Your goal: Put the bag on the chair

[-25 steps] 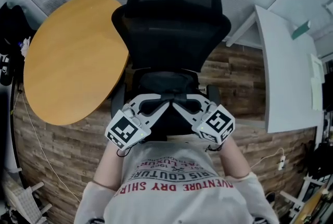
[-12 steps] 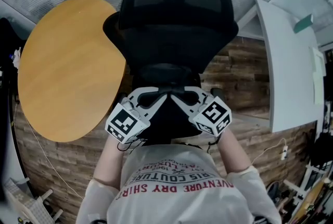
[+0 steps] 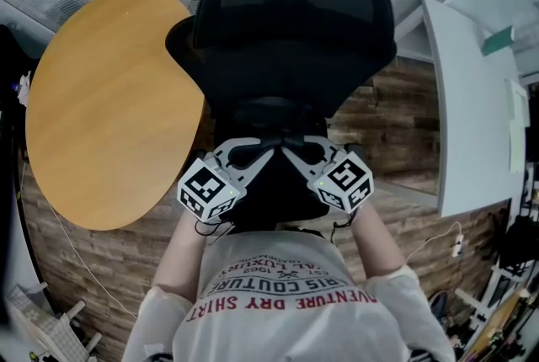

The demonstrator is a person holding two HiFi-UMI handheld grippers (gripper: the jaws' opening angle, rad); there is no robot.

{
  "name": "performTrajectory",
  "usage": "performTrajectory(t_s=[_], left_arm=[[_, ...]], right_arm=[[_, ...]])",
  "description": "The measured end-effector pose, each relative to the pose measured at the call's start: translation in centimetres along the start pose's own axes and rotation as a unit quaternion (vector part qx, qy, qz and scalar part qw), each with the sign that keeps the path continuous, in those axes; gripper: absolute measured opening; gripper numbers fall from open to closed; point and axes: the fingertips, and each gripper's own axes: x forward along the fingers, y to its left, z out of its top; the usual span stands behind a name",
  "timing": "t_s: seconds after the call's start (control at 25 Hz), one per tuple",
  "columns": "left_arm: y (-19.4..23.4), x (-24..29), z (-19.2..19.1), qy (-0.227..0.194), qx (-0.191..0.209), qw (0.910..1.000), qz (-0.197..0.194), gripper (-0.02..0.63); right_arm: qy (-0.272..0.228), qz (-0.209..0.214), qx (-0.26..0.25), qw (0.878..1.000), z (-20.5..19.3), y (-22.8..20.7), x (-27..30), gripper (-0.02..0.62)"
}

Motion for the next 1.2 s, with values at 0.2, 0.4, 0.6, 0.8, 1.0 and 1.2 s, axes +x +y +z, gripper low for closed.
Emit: performTrajectory(t_s=[0.2,0.4,0.6,0.8,1.0,1.2], left_arm=[[1.2,1.3,-2.4,0.018,-0.038,0.999,-0.017,0.052],[2.0,3.0,-4.6,0.031,-0.052,0.9979,-0.024,0.052],[2.5,4.4,-7.7,0.06,-0.058,0.9961,-0.029,0.052],[4.0,5.7,-10.9,0.082,-0.081,0.9933,-0.011,0.052],[4.8,6.4,-12.8,0.089,-0.073,0.9932,0.018,0.052],[4.9,6.4,-12.8,0.074,-0.091,0.9923,0.038,0.118]], right_arm=[[0.021,-0.021,0.038,0.999,-2.8,-2.0,1.2,0.051],[0.072,-0.053,0.053,0.995,-7.2,-3.8,2.1,0.051],[0.102,-0.071,0.057,0.991,-9.3,-5.5,2.9,0.058],[0.123,-0.083,0.063,0.987,-10.5,-6.9,3.7,0.072],[0.114,-0.114,0.081,0.984,-11.1,-7.8,3.0,0.158],[0.082,-0.157,0.089,0.98,-10.3,-8.4,2.1,0.234]])
